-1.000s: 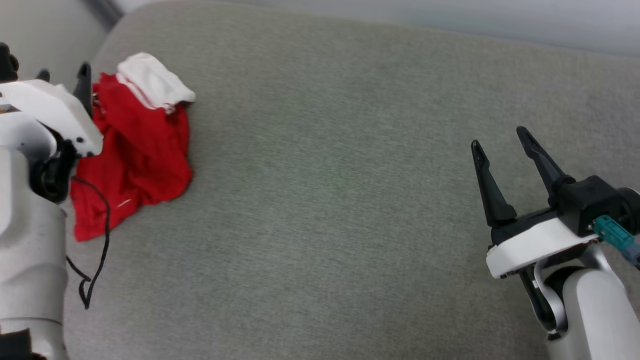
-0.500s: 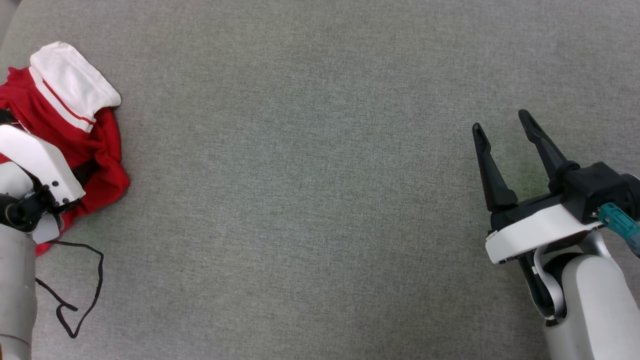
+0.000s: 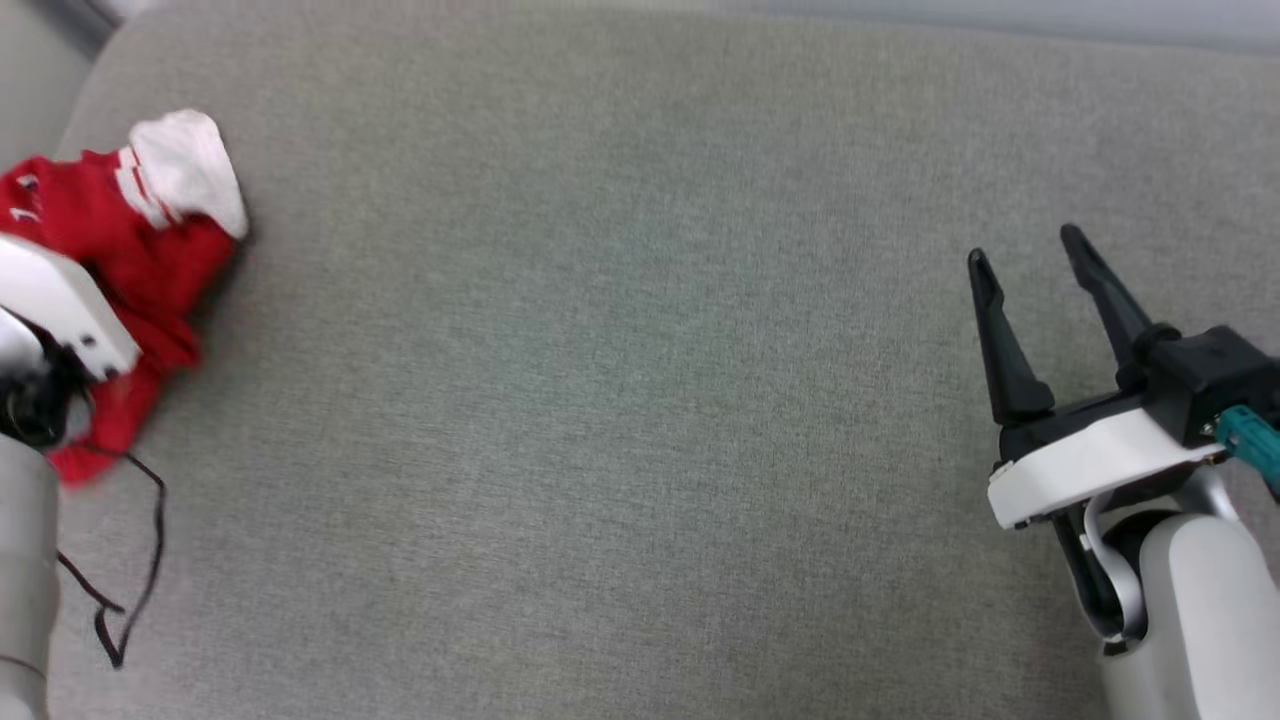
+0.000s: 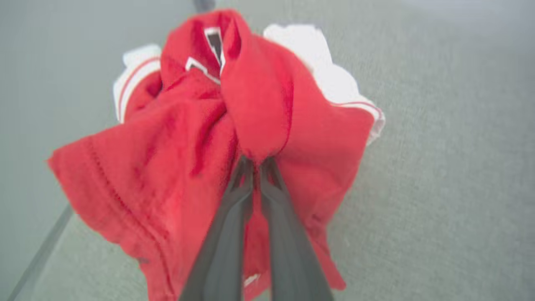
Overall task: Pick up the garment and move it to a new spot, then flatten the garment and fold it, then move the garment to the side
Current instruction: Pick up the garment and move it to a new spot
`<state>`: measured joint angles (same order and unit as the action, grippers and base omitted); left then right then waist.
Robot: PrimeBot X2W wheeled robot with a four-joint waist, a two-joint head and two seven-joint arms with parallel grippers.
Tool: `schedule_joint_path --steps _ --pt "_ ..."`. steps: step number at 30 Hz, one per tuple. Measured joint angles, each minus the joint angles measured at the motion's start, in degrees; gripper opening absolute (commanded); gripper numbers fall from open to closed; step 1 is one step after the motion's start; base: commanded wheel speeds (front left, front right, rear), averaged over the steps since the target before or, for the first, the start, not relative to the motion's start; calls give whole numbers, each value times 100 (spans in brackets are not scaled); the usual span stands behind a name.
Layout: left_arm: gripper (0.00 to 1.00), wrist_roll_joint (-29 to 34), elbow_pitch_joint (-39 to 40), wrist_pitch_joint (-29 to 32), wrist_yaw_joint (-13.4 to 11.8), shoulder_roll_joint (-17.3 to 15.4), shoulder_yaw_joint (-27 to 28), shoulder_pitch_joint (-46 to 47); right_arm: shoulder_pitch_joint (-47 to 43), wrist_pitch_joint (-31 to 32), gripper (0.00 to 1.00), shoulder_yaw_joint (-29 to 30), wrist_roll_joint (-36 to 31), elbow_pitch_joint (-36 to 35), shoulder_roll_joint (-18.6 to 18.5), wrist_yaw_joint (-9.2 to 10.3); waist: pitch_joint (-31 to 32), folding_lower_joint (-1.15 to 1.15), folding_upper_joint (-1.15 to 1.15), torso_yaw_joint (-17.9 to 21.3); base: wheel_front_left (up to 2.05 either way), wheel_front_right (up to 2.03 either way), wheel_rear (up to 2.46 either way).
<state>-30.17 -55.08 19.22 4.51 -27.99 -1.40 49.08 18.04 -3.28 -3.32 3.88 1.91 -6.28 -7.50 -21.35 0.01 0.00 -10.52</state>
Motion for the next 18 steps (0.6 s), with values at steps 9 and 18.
schedule_joint_path --steps 9,18 --pt "0 456 598 -1274 -248 -7 -248 351 -309 -57 100 75 1 125 129 0 655 0 0 -36 0 0 0" --pt "0 664 1573 -1974 -249 431 -614 369 -695 -2 100 207 1 115 261 0 1314 -1 0 104 0 0 0"
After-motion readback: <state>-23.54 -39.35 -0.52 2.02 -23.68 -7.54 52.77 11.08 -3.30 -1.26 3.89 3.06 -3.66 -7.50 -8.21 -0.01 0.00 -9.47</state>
